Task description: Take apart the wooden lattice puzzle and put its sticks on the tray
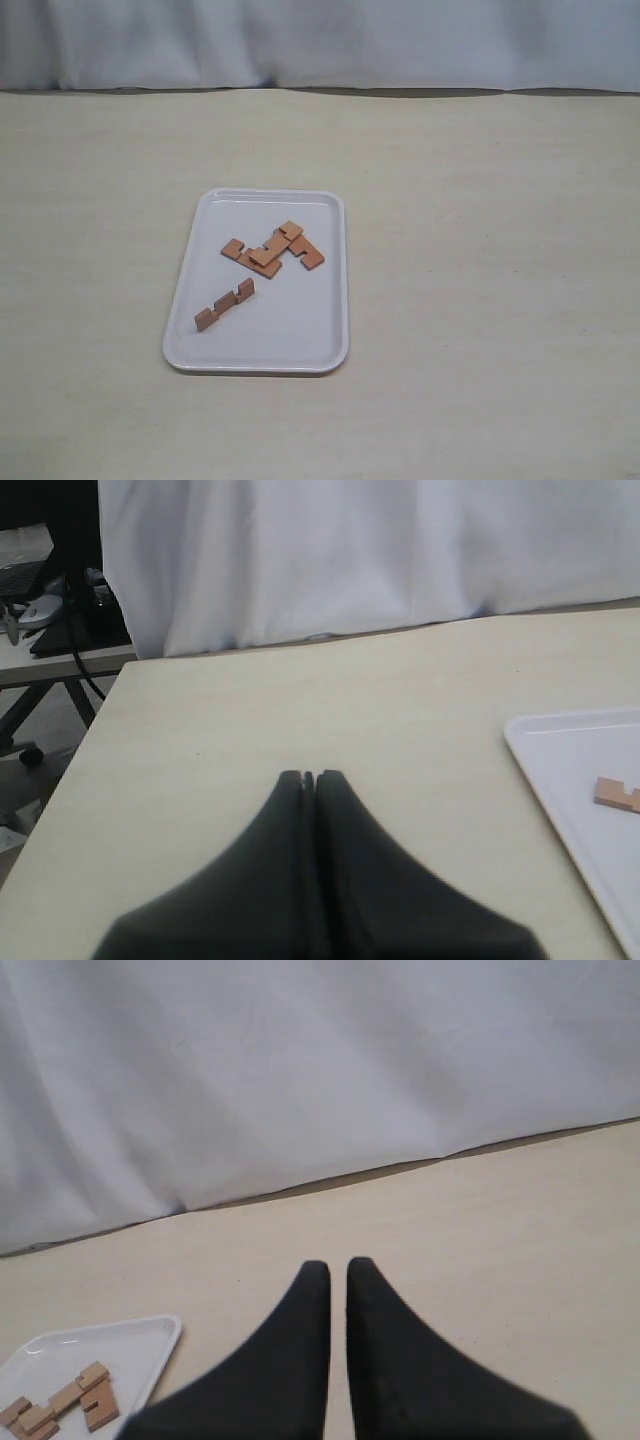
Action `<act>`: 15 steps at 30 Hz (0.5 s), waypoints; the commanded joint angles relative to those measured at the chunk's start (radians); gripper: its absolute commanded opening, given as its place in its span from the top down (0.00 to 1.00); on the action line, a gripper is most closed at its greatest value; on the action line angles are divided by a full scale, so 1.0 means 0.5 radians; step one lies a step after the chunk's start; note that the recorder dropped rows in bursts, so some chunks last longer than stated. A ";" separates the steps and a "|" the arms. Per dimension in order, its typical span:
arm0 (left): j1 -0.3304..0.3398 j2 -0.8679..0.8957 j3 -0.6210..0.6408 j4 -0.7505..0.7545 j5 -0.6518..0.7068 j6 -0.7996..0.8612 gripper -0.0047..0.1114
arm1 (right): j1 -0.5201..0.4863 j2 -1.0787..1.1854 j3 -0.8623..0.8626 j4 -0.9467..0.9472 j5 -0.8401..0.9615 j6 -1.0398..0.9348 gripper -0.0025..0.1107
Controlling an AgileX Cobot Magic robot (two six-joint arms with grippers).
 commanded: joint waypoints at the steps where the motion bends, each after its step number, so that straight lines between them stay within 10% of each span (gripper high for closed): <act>1: -0.004 -0.003 0.006 0.000 -0.009 0.002 0.96 | 0.005 -0.009 0.006 0.039 0.103 0.003 0.93; 15: -0.004 -0.003 0.006 0.005 -0.016 0.002 0.96 | 0.005 -0.009 0.006 -0.068 0.440 -0.103 0.93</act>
